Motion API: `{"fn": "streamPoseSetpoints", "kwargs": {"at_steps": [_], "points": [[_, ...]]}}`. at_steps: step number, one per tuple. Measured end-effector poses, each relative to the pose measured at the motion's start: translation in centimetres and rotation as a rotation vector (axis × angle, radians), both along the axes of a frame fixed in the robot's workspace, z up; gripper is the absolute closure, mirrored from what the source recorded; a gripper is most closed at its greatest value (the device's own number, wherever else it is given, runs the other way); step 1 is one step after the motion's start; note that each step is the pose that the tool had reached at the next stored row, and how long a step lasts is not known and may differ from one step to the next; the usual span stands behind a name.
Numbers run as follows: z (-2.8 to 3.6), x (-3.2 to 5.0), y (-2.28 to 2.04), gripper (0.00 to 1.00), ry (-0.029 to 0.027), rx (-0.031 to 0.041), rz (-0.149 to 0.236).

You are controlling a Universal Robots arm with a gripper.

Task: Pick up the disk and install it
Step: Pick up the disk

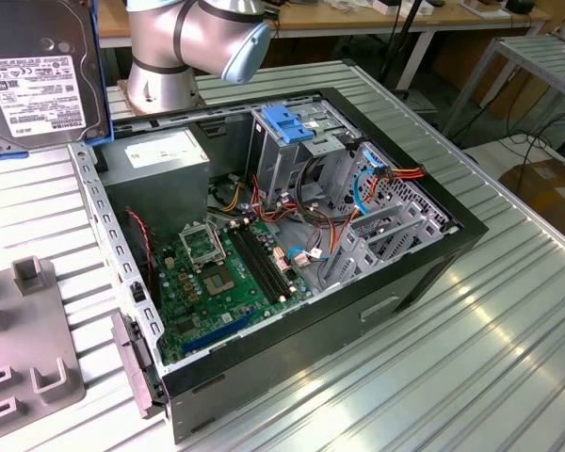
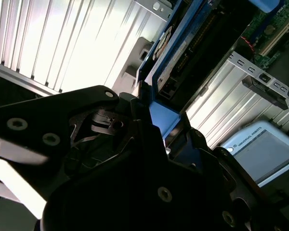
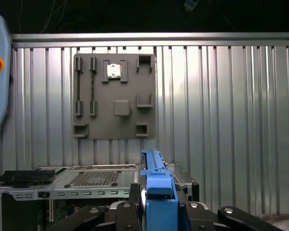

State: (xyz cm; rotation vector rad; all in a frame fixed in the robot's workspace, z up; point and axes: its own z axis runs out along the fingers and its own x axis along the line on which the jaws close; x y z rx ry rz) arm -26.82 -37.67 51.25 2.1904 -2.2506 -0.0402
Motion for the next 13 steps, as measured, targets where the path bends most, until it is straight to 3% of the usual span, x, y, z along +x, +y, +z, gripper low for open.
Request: {"fn": "streamPoseSetpoints", "kwargs": {"at_steps": [7, 13], "points": [[-0.09, 1.43, 0.0, 0.63, -0.0001, -0.0006, 0.0], [-0.1, 2.19, 0.0, 0.63, 0.0, -0.0006, 0.0]]}}
